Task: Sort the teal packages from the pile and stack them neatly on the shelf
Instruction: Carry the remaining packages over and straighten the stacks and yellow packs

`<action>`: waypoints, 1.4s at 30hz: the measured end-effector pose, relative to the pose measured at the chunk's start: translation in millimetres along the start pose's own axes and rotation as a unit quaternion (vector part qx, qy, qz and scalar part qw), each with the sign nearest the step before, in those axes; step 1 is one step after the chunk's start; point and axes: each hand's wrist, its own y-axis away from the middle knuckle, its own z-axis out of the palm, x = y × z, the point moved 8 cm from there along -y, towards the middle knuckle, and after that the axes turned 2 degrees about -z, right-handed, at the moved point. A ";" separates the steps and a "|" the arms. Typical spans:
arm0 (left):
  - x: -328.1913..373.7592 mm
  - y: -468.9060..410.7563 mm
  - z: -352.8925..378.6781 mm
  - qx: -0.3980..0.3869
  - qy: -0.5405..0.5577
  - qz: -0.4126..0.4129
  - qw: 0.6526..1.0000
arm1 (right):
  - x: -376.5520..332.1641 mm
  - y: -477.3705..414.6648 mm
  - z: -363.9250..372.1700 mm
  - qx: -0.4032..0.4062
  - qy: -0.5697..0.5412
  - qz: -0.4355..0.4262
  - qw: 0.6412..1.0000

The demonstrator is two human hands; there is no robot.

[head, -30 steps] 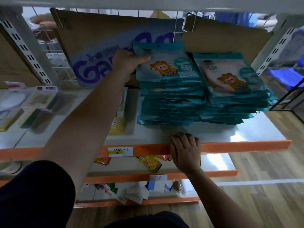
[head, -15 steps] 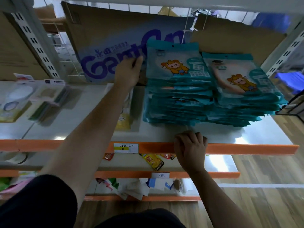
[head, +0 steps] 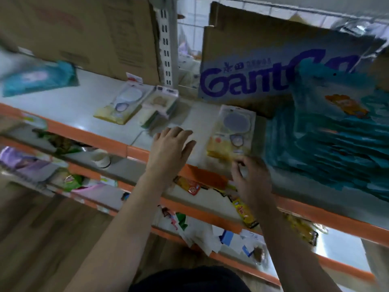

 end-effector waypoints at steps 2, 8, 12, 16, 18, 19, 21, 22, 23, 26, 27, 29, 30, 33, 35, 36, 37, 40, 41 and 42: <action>-46.6 16.6 -15.0 0.020 0.012 -0.041 0.999 | -33.8 -12.0 25.2 -0.021 -0.024 -0.014 0.999; -183.6 53.1 -60.6 0.033 0.028 -0.119 0.992 | -137.3 -34.6 101.6 -0.047 -0.082 -0.032 0.995; -261.4 65.8 -90.5 0.040 0.025 -0.136 0.990 | -195.7 -47.9 153.4 -0.037 -0.109 -0.012 0.993; -326.4 70.2 -109.5 0.027 0.021 -0.143 0.989 | -241.4 -64.4 198.6 -0.036 -0.134 -0.006 0.990; -353.3 68.0 -115.4 0.026 0.023 -0.150 0.988 | -259.4 -74.8 217.3 -0.038 -0.138 -0.015 0.990; -365.5 65.3 -117.5 0.029 0.024 -0.154 0.987 | -267.0 -81.1 226.5 -0.039 -0.139 -0.018 0.989; -388.6 57.3 -119.2 0.035 0.030 -0.162 0.986 | -279.8 -95.2 244.6 -0.039 -0.140 -0.020 0.989; -399.3 51.3 -119.3 0.039 0.034 -0.164 0.985 | -284.9 -103.7 253.3 -0.036 -0.140 -0.021 0.989; -408.7 44.6 -118.8 0.041 0.037 -0.164 0.985 | -289.4 -112.7 261.5 -0.033 -0.141 -0.024 0.989; -437.2 21.0 -114.3 0.037 0.035 -0.156 0.986 | -301.2 -141.2 289.5 -0.019 -0.149 -0.039 0.988; -448.2 13.1 -113.6 0.034 0.031 -0.158 0.986 | -305.4 -150.6 300.5 -0.019 -0.153 -0.043 0.987; -471.1 -3.4 -116.3 0.035 0.032 -0.161 0.986 | -315.3 -170.2 325.0 -0.034 -0.154 -0.041 0.987; -482.2 -11.8 -118.5 0.037 0.031 -0.160 0.986 | -320.2 -179.2 337.3 -0.045 -0.152 -0.037 0.987; -513.8 -37.8 -122.9 0.031 0.014 -0.163 0.986 | -336.8 -203.2 369.9 -0.079 -0.156 -0.039 0.984; -533.0 -55.7 -121.1 0.025 0.006 -0.170 0.985 | -346.2 -219.3 386.9 -0.092 -0.149 -0.049 0.983; -541.5 -63.9 -118.2 0.021 0.003 -0.171 0.985 | -349.1 -226.1 393.5 -0.094 -0.143 -0.054 0.984; -549.3 -71.7 -114.7 0.015 0.000 -0.170 0.985 | -351.1 -231.1 398.9 -0.096 -0.138 -0.056 0.984; -571.9 -96.5 -99.6 -0.019 0.006 -0.160 0.987 | -350.4 -240.3 411.2 -0.101 -0.141 -0.039 0.984; -580.8 -106.1 -92.1 -0.038 0.004 -0.157 0.987 | -349.0 -241.8 415.8 -0.106 -0.142 -0.029 0.984; -590.5 -116.0 -84.0 -0.063 -0.007 -0.156 0.986 | -347.1 -242.9 420.8 -0.110 -0.140 -0.020 0.984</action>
